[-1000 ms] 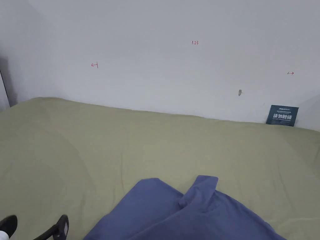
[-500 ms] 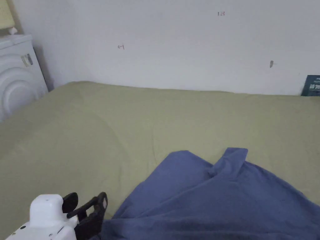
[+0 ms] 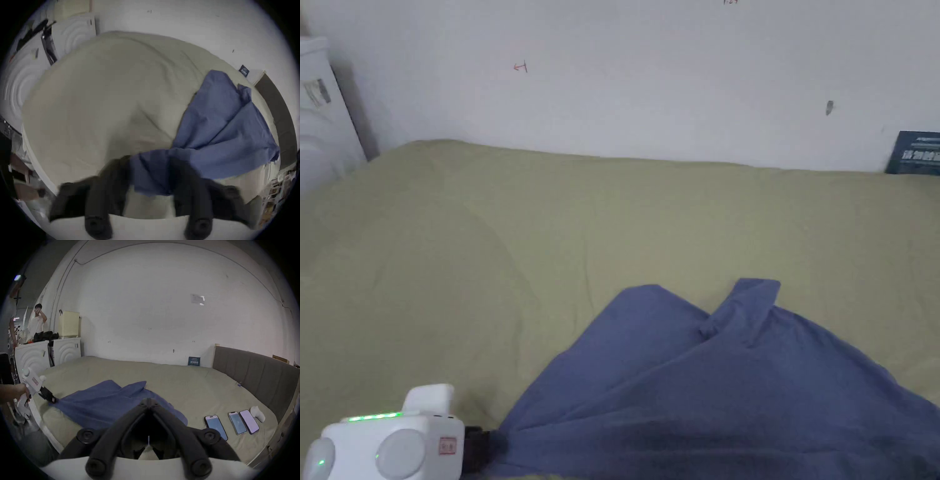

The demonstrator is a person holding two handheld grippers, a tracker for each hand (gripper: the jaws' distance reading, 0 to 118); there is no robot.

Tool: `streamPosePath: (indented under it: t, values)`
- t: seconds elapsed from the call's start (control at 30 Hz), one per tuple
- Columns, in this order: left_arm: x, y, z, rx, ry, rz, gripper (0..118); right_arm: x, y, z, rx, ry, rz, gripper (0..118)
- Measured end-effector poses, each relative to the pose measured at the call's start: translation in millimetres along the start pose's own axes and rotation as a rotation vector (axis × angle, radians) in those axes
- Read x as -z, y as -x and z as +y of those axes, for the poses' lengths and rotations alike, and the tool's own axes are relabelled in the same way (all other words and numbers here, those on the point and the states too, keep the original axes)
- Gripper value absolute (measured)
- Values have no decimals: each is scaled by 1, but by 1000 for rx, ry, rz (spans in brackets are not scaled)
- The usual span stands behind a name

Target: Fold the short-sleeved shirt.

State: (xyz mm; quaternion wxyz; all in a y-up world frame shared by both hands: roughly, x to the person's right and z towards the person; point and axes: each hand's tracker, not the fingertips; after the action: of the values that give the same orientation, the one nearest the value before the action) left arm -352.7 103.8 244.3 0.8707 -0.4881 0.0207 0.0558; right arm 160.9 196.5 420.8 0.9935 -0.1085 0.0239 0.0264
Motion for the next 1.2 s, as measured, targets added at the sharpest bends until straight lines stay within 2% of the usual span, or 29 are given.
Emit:
streamPosePath:
  t: [0.03,0.07,0.13,0.2,0.33,0.4,0.43,0.47,0.5,0.53,0.57,0.63,0.7,0.77,0.87,0.9,0.93,0.97,1.0,1.03,1.1,1.2]
  values:
    - [-5,-1,-1,5,-29,-59,5,8,-2,4,-11,39,5,0]
    - [-6,-2,-1,-7,-36,-128,3,19,-2,7,-21,81,12,0]
    - [-11,-11,-8,30,-51,-40,3,50,-5,15,-51,158,54,0]
    - [-10,-13,-11,72,-60,-36,3,96,-12,28,-112,208,80,0]
    - [-3,-2,-15,-22,-46,-86,3,208,-22,66,-199,321,191,0]
    - [-1,5,-16,-41,-49,-100,3,273,-23,84,-266,411,201,0]
    - [-1,6,-16,-38,-48,-100,3,302,-24,91,-292,459,231,4]
    - [0,6,-17,-38,-52,-101,3,335,-23,96,-307,543,278,22]
    - [0,5,-17,-41,-49,-104,3,364,-22,98,-303,628,312,70]
    - [2,5,-16,-42,-46,-102,3,392,-21,96,-307,732,324,102]
    - [3,4,-16,-41,-44,-101,3,412,-17,90,-339,817,299,111]
    - [4,4,-15,-39,-39,-97,3,443,-17,76,-356,851,265,113]
    - [7,4,-14,-37,-36,-97,3,465,-15,60,-342,922,276,104]
    - [8,6,-13,-49,-32,-103,3,478,-14,40,-341,1022,281,104]
    - [8,7,-13,-56,-30,-111,3,485,-12,19,-443,1069,279,101]
    - [7,7,-13,-56,-30,-113,3,483,-12,18,-438,1068,301,91]
    - [6,7,-14,-56,-31,-115,3,481,-13,22,-389,1056,363,79]
    - [6,7,-14,-57,-31,-117,3,478,-13,27,-346,1048,398,58]
    - [7,7,-14,-58,-31,-117,3,473,-12,31,-332,1043,425,22]
    - [8,6,-14,-60,-31,-115,3,469,-8,34,-368,1038,435,2]
    - [8,4,-14,-60,-36,-109,3,464,0,41,-468,1008,390,2]
    - [4,2,-15,-45,-42,-103,3,456,-6,52,-356,1014,393,1]
